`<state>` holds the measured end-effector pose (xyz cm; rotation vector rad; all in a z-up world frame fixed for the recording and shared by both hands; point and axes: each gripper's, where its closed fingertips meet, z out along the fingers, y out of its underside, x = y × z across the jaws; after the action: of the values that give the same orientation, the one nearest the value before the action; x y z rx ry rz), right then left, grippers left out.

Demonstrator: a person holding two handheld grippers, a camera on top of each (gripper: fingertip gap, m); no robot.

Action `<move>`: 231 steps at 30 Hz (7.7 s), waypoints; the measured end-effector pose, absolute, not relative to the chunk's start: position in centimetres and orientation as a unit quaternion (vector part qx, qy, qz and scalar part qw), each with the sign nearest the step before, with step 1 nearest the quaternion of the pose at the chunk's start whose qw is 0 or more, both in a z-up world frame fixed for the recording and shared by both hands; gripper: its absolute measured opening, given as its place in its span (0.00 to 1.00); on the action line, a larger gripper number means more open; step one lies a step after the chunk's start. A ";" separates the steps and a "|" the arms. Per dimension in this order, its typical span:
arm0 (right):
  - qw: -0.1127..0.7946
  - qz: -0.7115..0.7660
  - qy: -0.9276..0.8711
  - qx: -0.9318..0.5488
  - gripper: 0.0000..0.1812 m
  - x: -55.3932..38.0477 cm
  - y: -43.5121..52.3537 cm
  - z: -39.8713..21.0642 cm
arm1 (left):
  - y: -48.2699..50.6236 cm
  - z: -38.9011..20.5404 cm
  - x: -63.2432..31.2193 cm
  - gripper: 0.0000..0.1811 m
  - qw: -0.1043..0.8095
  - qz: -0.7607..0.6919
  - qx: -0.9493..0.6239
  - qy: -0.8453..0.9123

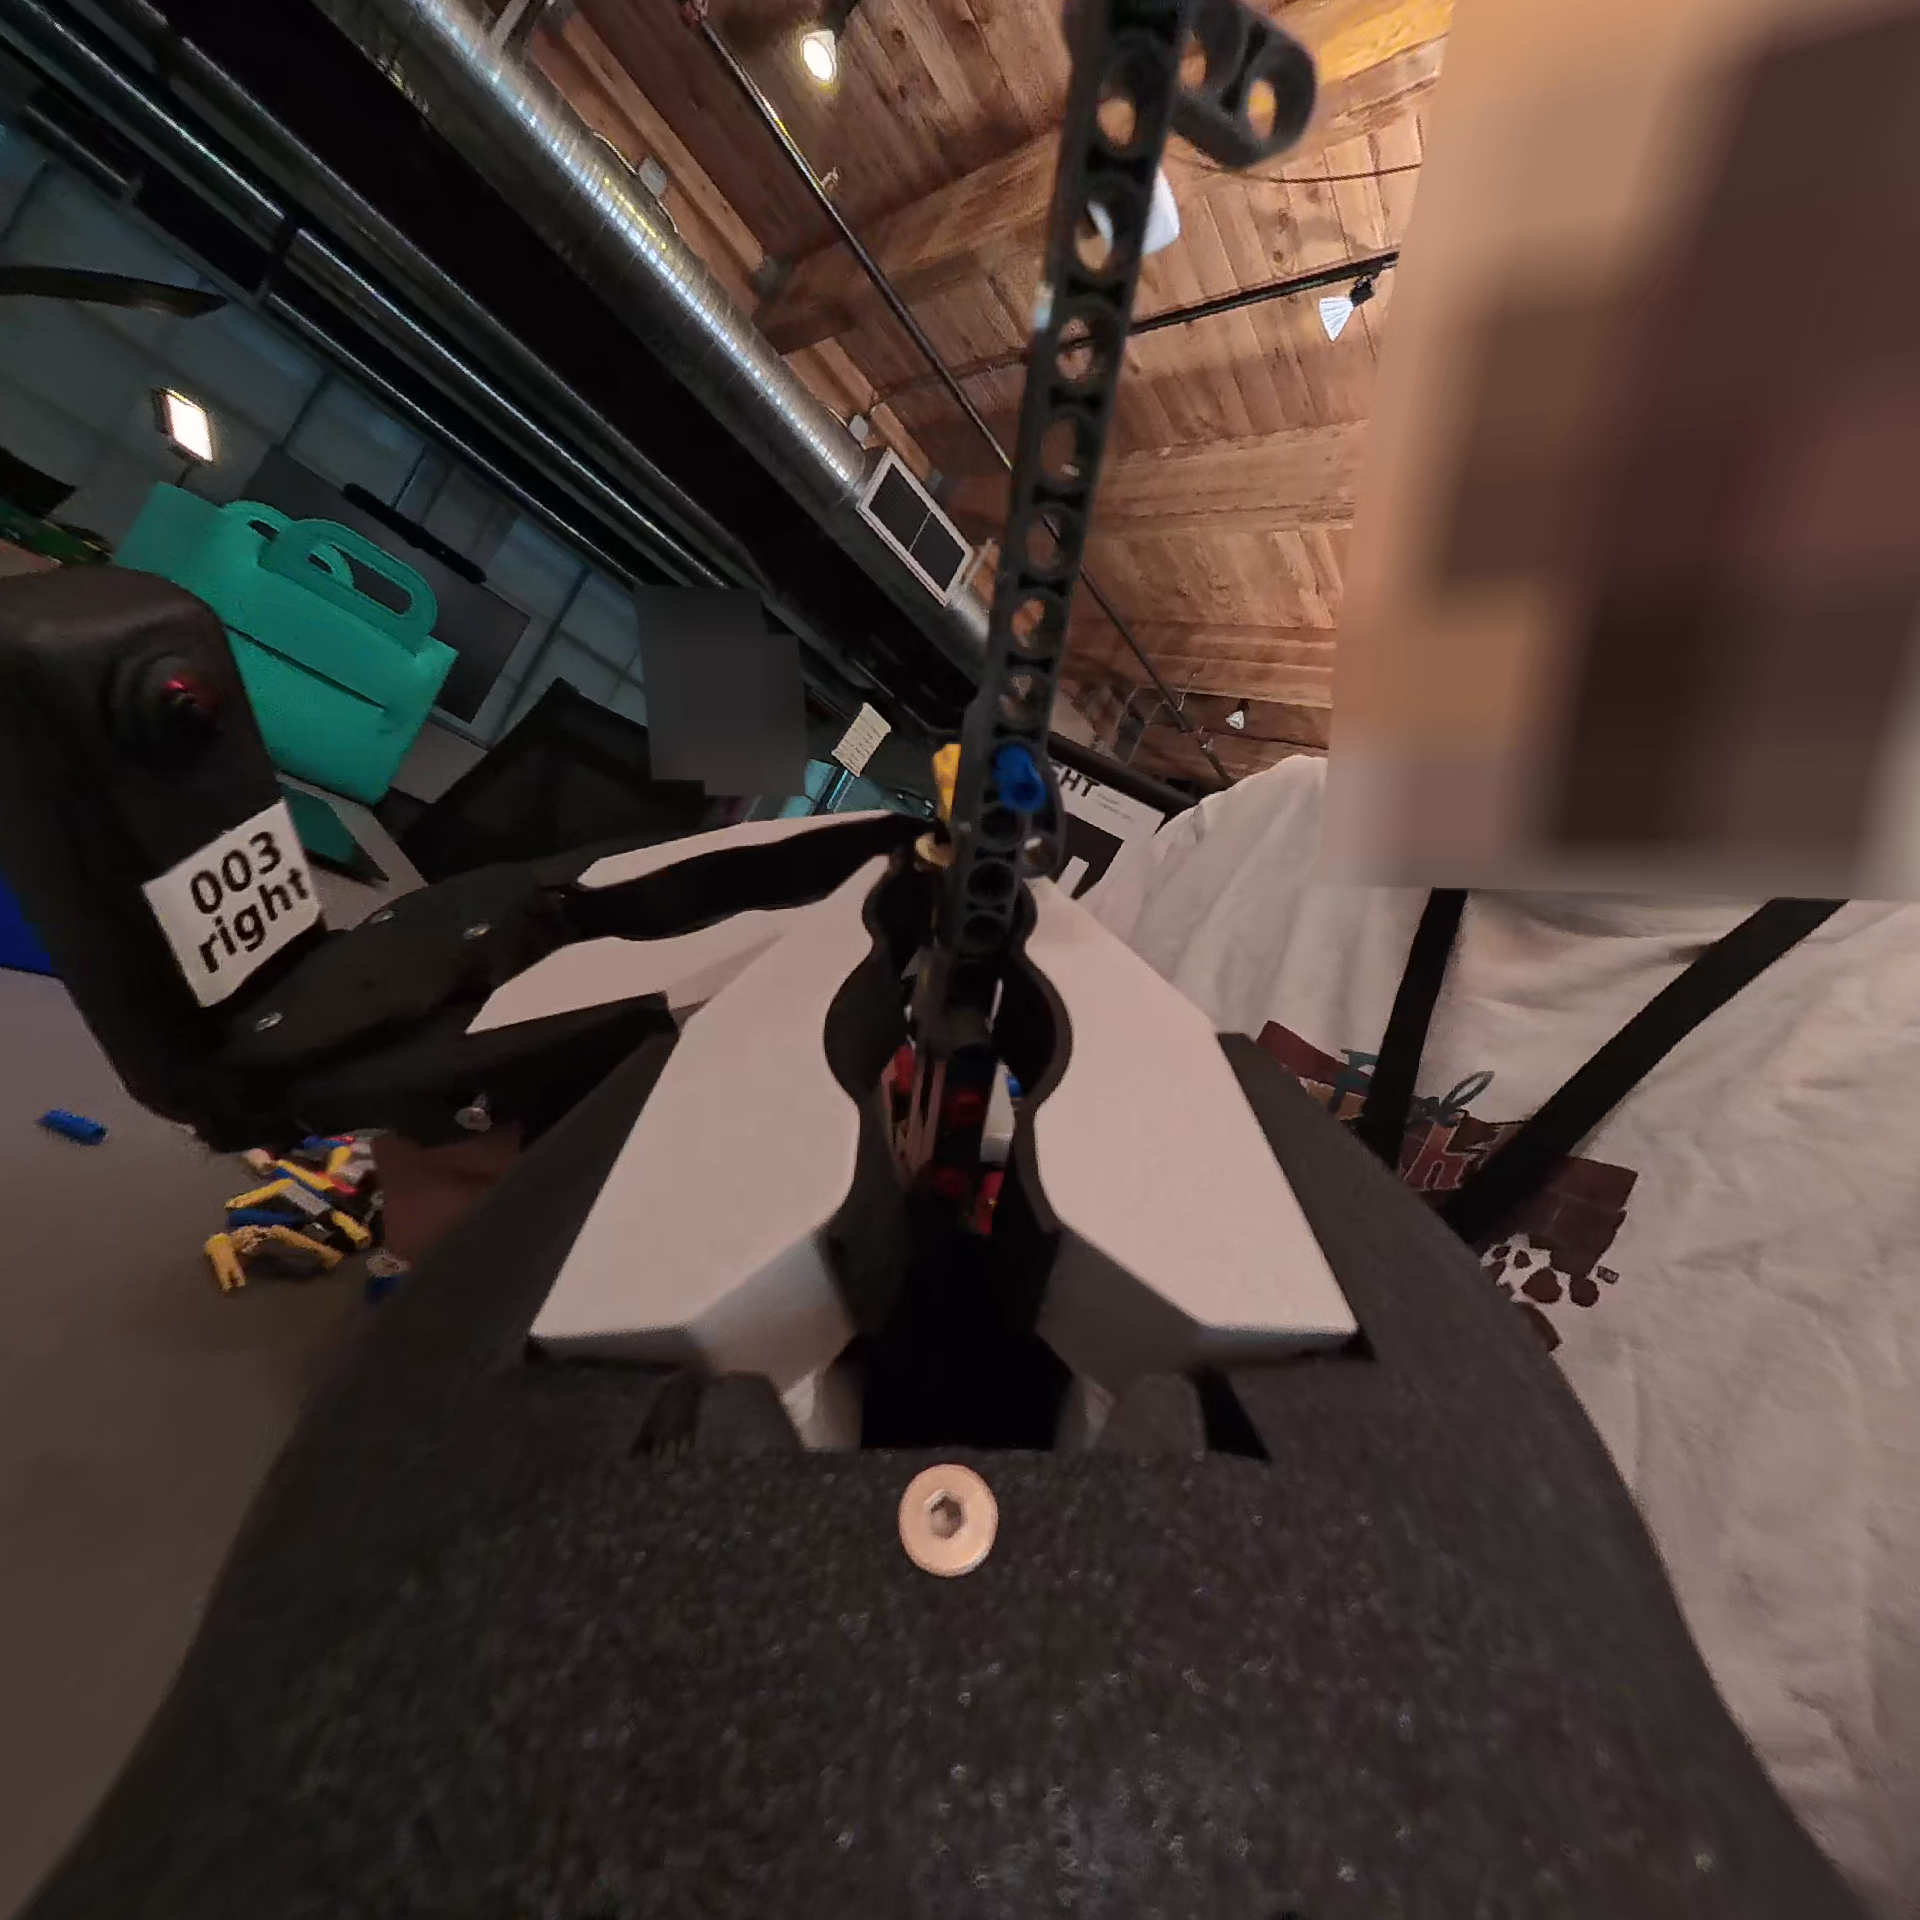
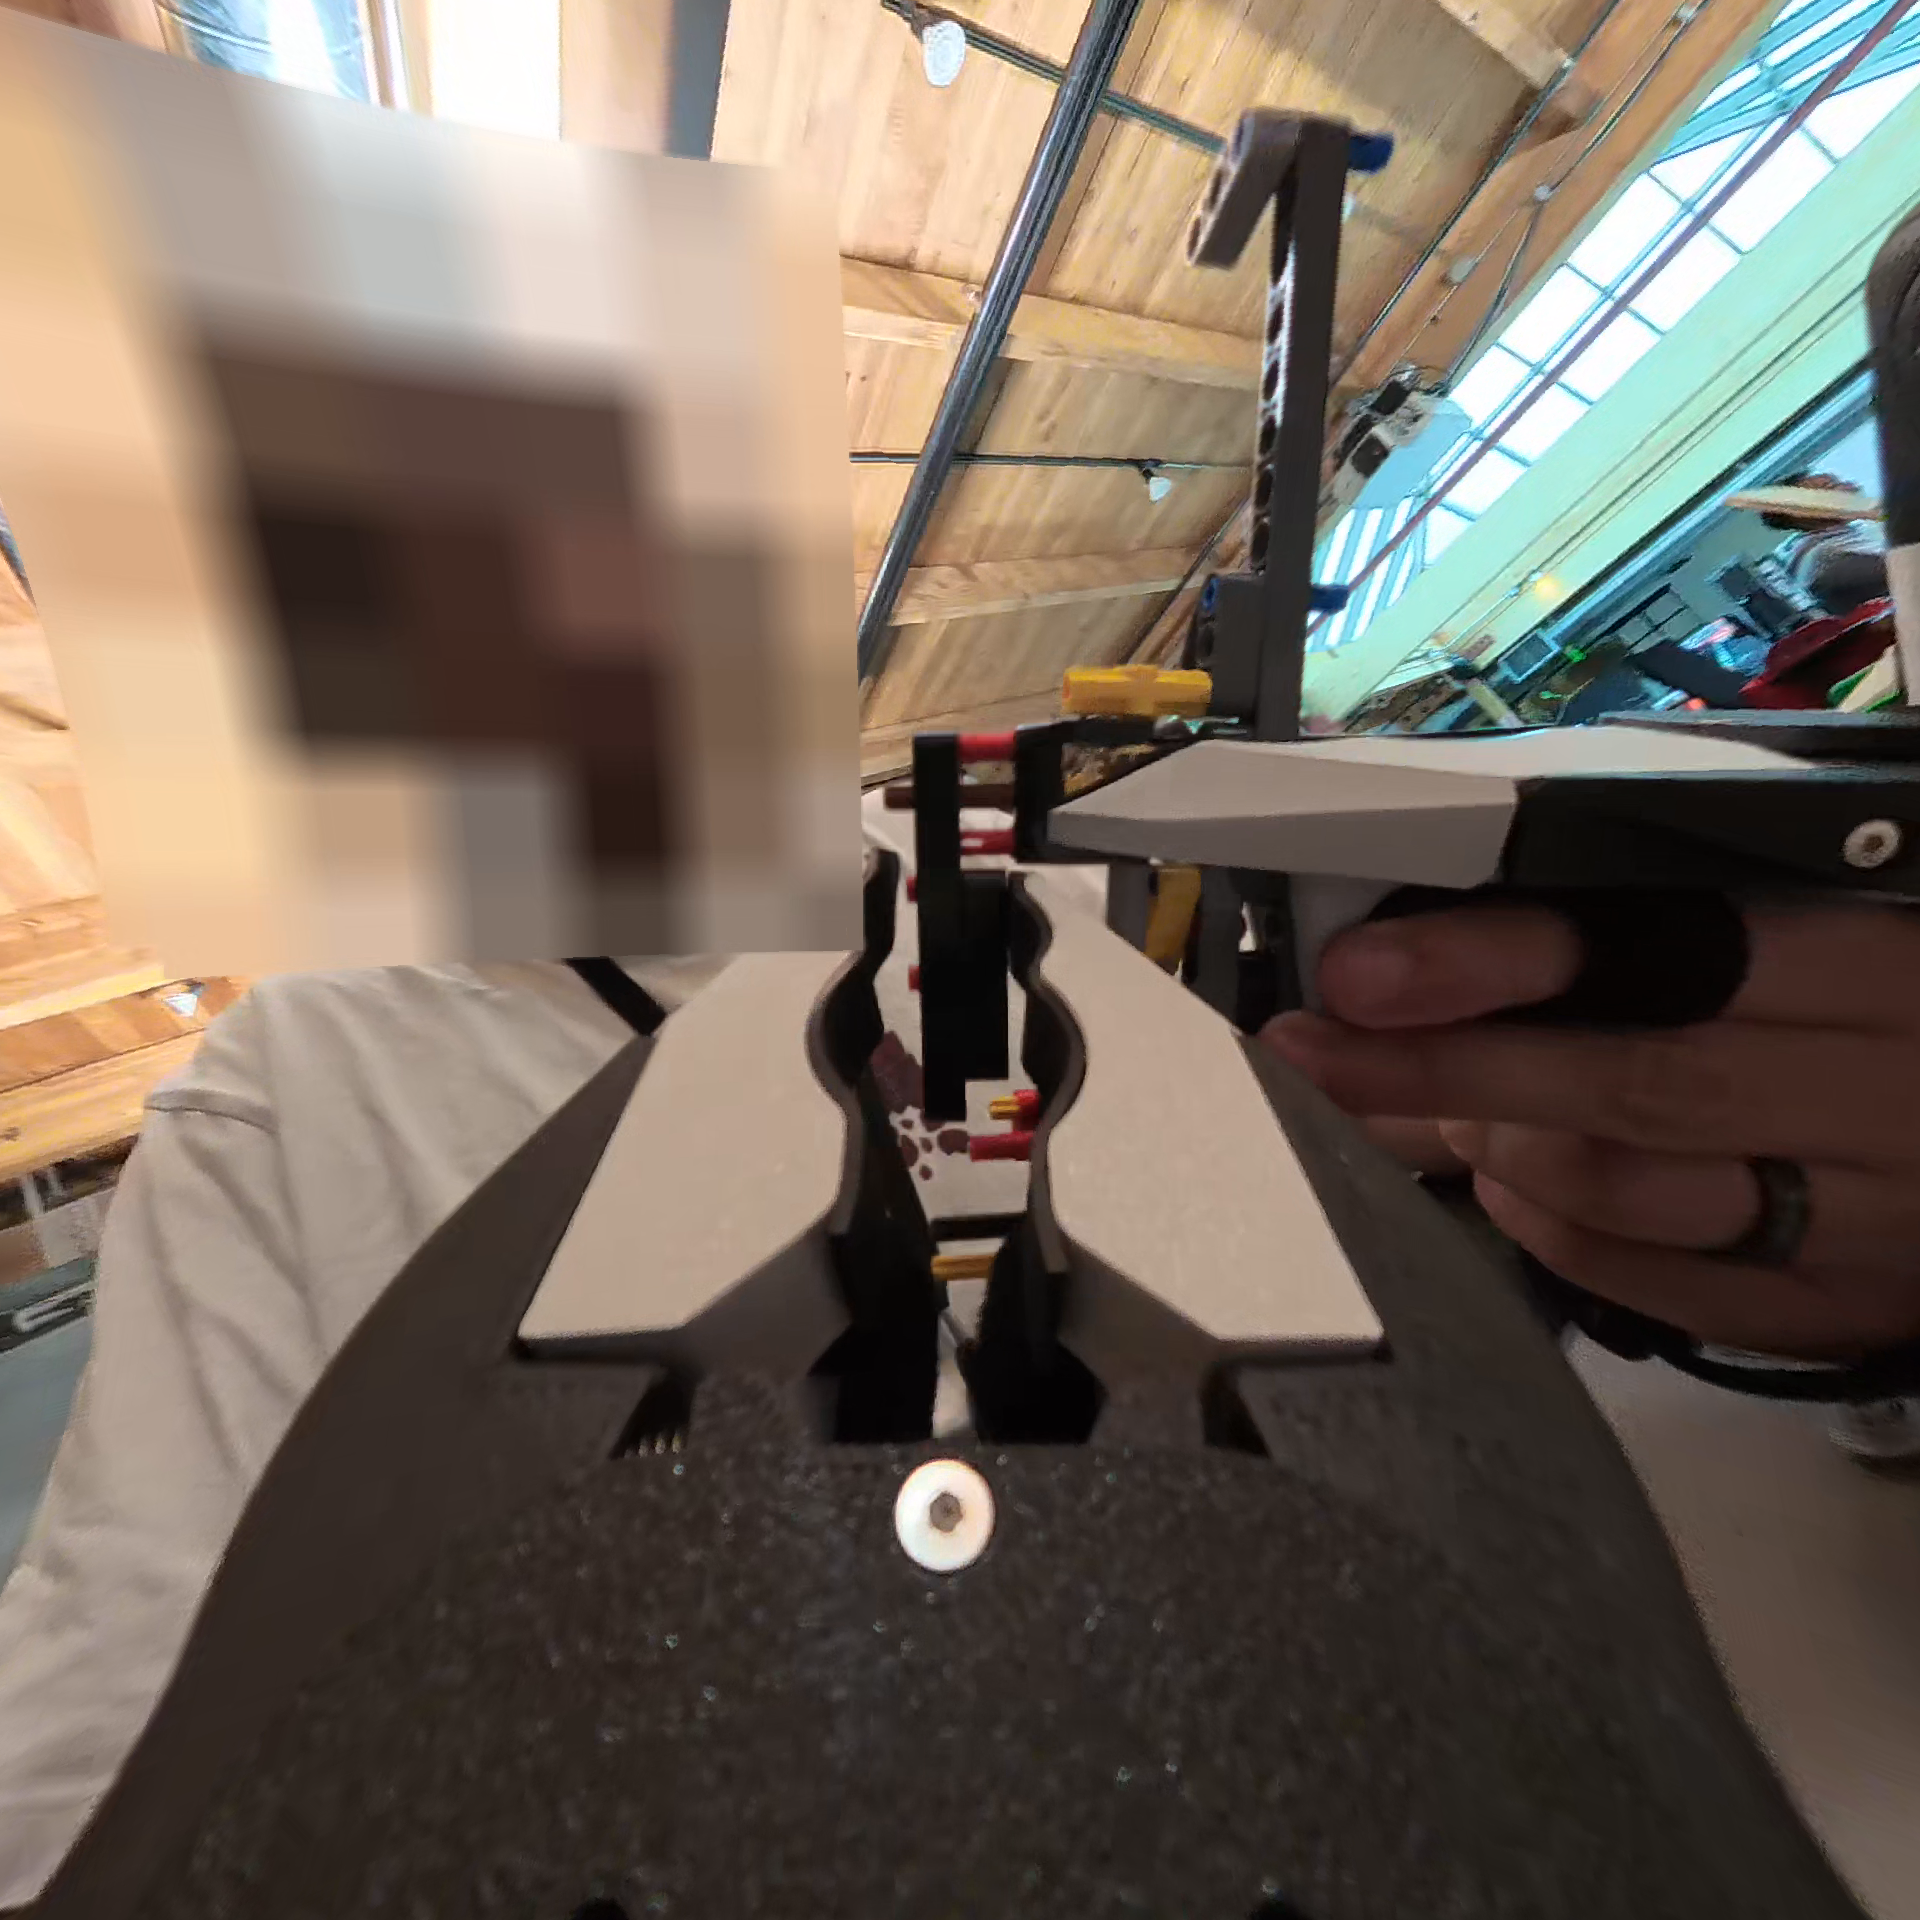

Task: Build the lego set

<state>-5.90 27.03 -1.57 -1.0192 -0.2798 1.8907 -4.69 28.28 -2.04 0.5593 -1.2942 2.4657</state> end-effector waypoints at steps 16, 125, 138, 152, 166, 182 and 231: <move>0.569 0.677 -0.101 -0.456 0.26 -4.2 28.3 -1.7 | 28.8 -1.8 -5.3 0.05 0.177 0.857 0.189 -0.446; 0.583 0.316 -0.046 -0.747 0.13 -0.5 31.4 -10.4 | 30.1 -9.1 -2.7 0.05 -0.086 0.696 0.299 -0.647; 0.586 0.294 -0.047 -0.754 0.13 -0.9 31.1 -9.8 | 30.0 -8.4 -2.9 0.04 -0.053 0.723 0.296 -0.622; 0.576 0.306 -0.044 -0.757 0.12 -1.0 30.9 -10.0 | 29.9 -8.4 -2.9 0.04 -0.039 0.733 0.298 -0.610; 0.624 0.245 -0.074 -0.738 0.17 -0.2 31.4 -9.1 | 30.4 -7.9 -3.0 0.04 -0.046 0.732 0.294 -0.613; 0.603 0.281 -0.029 -0.746 0.16 0.3 31.9 -9.6 | 30.5 -8.8 -2.5 0.04 -0.085 0.704 0.303 -0.637; 0.626 0.388 -0.059 -0.674 0.04 -1.3 30.3 -7.2 | 32.2 -7.6 -1.7 0.04 -0.054 0.741 0.344 -0.575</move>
<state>-1.27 30.33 -7.21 -1.5459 -0.1356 0.8912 -1.68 32.24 -7.59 1.1181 -1.8709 2.4094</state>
